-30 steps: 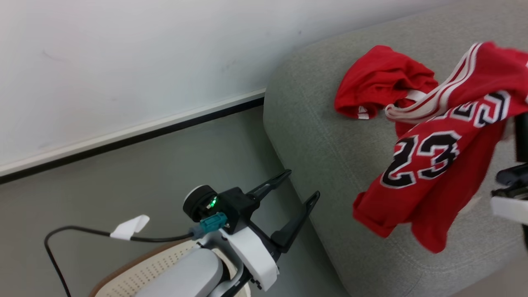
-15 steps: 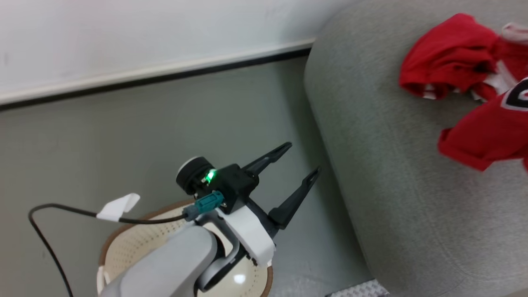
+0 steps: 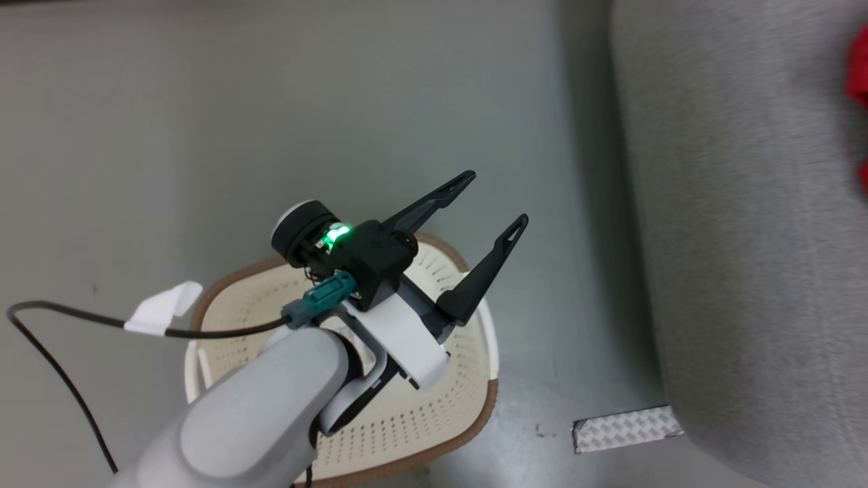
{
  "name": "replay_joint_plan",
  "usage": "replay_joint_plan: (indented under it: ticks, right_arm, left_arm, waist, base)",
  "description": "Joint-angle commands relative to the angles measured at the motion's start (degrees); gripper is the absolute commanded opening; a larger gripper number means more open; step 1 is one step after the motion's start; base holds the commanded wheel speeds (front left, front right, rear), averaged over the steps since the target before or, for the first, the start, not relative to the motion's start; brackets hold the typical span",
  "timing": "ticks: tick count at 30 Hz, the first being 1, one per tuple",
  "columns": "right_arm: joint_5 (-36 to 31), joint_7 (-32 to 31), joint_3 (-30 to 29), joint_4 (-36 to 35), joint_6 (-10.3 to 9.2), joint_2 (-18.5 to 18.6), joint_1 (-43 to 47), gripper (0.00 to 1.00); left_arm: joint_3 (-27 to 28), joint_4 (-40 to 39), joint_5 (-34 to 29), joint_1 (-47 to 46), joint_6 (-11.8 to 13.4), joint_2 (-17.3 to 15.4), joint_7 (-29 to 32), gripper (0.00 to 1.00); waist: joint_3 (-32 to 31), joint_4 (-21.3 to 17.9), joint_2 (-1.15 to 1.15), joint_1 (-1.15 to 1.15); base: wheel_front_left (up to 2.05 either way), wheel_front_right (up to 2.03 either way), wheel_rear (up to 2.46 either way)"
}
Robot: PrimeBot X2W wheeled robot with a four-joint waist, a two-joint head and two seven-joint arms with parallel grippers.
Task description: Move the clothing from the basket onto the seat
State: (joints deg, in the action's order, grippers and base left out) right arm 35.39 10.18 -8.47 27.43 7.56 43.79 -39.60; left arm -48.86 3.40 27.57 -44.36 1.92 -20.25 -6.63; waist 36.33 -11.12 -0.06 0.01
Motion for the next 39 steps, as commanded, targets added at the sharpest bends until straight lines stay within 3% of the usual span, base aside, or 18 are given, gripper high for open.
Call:
replay_joint_plan:
  ticks: [1,6,16,18,19,21,22,29,39]
  right_arm:
    - [0.4,-0.1,0.3,0.9,-0.15,0.9,-0.9,0.00]
    - [2.6,-2.9,3.1,7.6,-0.15,2.9,-3.0,0.00]
    - [6.5,-17.3,9.8,18.2,-0.15,5.0,-6.8,0.00]
    - [7.0,-18.6,10.7,18.7,-0.15,5.2,-7.3,0.39]
    - [7.2,-18.9,11.1,18.8,-0.15,5.4,-7.4,0.49]
    - [7.4,-19.2,11.8,19.0,-0.15,5.4,-7.4,0.96]
    - [7.4,-19.3,12.1,19.1,-0.15,5.4,-7.5,1.00]
    - [6.6,-22.2,15.3,19.1,-0.15,4.5,-6.5,1.00]
    - [6.2,-23.6,19.4,12.1,-0.15,6.2,-3.2,1.00]
  left_arm:
    - [0.1,0.1,-0.8,-0.7,0.1,0.2,-0.3,1.00]
    - [0.1,1.0,-0.8,-1.5,-0.1,0.2,-1.2,1.00]
    - [0.1,3.2,0.1,-1.7,-0.3,1.6,-3.5,1.00]
    - [0.1,3.8,0.5,-1.4,-0.4,1.8,-3.9,1.00]
    - [0.1,4.2,0.5,-1.2,-0.4,1.9,-4.2,1.00]
    - [0.1,4.8,0.7,-1.0,-0.4,2.1,-4.6,1.00]
    - [0.1,5.1,0.9,-0.8,-0.4,2.2,-4.7,1.00]
    - [0.6,7.7,2.1,1.6,-0.2,2.6,-6.5,1.00]
    - [3.4,9.0,5.2,8.8,1.1,1.2,-8.1,1.00]
  waist:
    - [2.6,2.3,0.00,-0.01]
    - [4.7,3.6,0.00,-0.01]
    - [4.4,5.8,0.00,-0.01]
    - [3.7,5.9,0.00,-0.01]
    - [3.3,6.0,0.00,-0.01]
    - [2.1,6.1,0.00,-0.01]
    - [1.4,6.1,0.00,-0.01]
    - [-6.0,5.4,0.00,-0.01]
    - [-20.4,4.1,0.00,-0.01]
  base:
    - [0.00,0.00,0.00]
    - [0.00,0.00,0.00]
    - [0.00,0.00,0.00]
    - [0.00,0.00,0.00]
    - [0.00,0.00,0.00]
    - [0.00,0.00,0.00]
    - [0.00,0.00,0.00]
    - [0.00,0.00,0.00]
    - [0.00,0.00,0.00]
